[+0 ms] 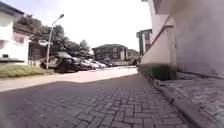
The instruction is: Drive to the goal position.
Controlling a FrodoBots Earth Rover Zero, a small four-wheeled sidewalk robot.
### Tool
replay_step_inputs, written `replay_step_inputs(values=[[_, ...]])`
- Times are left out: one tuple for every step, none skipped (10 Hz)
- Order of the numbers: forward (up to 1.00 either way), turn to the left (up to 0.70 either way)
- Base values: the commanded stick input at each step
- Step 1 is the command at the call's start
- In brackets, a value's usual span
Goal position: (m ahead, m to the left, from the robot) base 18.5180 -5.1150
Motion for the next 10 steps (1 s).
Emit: replay_step_inputs(values=[[0.7,0.0],[0.7,0.0],[0.7,0.0],[0.7,0.0],[0.7,0.0],[0.7,0.0],[0.7,0.0],[0.7,-0.18],[0.7,-0.35],[0.7,-0.35]])
